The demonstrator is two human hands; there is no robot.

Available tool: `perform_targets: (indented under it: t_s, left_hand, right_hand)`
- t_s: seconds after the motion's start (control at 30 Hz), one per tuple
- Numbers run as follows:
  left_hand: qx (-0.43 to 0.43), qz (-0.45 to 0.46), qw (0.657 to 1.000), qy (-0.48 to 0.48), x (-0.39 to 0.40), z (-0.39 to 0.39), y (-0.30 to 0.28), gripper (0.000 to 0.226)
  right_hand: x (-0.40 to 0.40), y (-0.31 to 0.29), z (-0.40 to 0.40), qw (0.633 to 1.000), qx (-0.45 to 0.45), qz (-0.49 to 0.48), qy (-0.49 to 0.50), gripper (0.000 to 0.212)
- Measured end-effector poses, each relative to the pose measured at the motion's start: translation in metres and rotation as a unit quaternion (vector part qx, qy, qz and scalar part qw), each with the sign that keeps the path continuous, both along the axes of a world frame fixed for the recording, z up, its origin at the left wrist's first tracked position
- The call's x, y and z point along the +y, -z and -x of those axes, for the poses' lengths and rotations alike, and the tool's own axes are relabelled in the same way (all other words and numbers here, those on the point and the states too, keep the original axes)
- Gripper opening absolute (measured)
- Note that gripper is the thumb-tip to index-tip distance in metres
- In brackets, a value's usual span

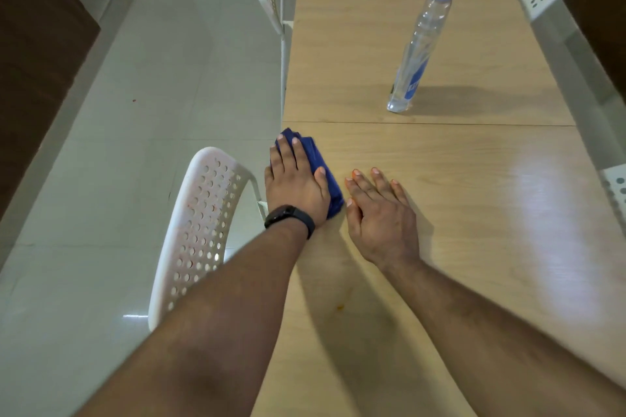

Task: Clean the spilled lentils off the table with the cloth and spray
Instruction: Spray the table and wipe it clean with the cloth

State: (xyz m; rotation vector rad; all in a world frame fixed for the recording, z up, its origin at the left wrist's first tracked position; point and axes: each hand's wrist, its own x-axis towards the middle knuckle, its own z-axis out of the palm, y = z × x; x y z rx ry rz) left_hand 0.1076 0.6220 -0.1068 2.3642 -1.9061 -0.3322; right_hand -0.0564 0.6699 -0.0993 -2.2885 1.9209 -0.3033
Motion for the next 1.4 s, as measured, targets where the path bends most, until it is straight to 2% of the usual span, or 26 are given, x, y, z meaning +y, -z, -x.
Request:
perform_targets:
  t_s: [0.13,0.33,0.43,0.63,0.8,0.9,1.17,1.4]
  left_hand:
    - [0.005,-0.002,1.000,0.002,0.003,0.004,0.001,0.076]
    - [0.011,-0.006,1.000,0.020,0.123,0.003,-0.002,0.075]
    - [0.022,0.001,0.999,0.036,0.149,-0.003,0.002,0.075]
    - [0.019,0.005,0.999,0.048,0.132,-0.009,0.004,0.077]
    - [0.003,-0.002,0.997,0.073,0.131,-0.013,0.005,0.074]
    - [0.000,0.002,0.997,0.082,0.166,-0.015,0.005,0.075]
    - [0.011,0.010,0.997,0.072,0.299,-0.006,0.007,0.074]
    - [-0.001,0.008,0.998,0.061,0.335,0.000,0.009,0.075]
  right_hand:
    - [-0.003,0.001,0.005,1.000,0.004,-0.002,0.000,0.053]
    - [0.004,-0.007,0.002,1.000,0.011,-0.009,-0.003,0.053]
    - [0.006,-0.007,0.002,1.000,0.004,-0.018,-0.006,0.051]
    - [0.058,-0.002,0.007,0.995,-0.099,-0.005,0.032,0.047]
    - [0.141,0.003,0.021,0.999,-0.046,-0.019,-0.008,0.053]
    - [0.167,0.002,0.024,0.999,-0.006,-0.033,-0.020,0.059]
    - [0.177,0.004,0.015,0.999,0.035,-0.021,-0.003,0.060]
    - [0.183,0.001,0.012,0.999,0.033,-0.014,0.001,0.059]
